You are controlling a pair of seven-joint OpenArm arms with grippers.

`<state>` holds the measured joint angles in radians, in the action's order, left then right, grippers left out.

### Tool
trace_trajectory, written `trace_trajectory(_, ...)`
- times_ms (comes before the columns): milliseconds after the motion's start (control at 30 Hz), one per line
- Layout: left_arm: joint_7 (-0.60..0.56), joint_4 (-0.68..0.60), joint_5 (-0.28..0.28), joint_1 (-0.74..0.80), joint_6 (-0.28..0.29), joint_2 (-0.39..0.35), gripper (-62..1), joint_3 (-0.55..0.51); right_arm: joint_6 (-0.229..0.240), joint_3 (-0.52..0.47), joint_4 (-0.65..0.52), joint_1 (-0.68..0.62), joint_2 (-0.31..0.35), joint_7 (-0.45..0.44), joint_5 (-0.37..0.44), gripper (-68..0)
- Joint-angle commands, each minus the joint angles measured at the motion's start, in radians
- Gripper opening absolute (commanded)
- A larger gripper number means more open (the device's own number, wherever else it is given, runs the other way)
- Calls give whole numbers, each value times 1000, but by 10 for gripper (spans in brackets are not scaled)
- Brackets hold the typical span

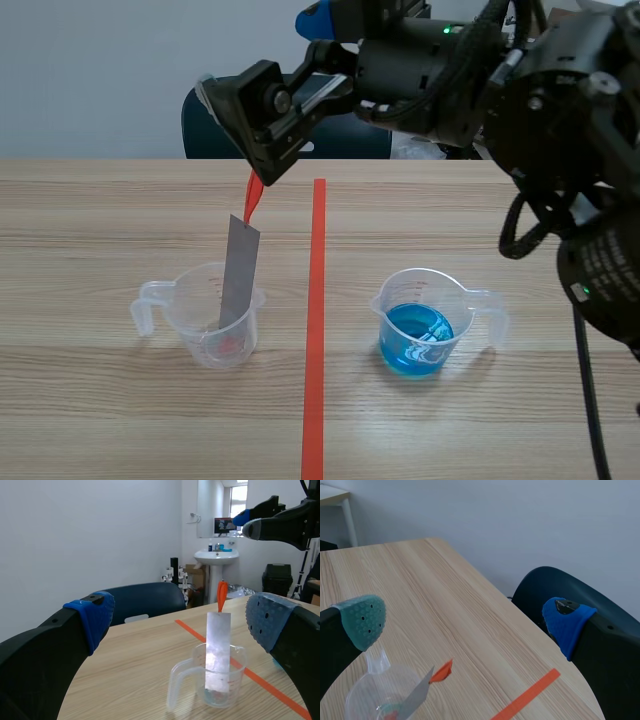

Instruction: Do the redox reaction experiment. return to the home posture

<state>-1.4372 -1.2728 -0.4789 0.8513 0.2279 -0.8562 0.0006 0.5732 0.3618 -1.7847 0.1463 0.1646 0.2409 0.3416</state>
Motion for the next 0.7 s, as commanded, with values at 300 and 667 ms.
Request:
trace_trajectory(300,229,-288,-86,99,-24,-108,-59,-127,-4,-196,-155,-251,146,-87,6,4)
trace_trajectory(667,475,-511,-70,118,-51,37,-58,-290,-3,-429,-163,-570,247,-390,-20,4)
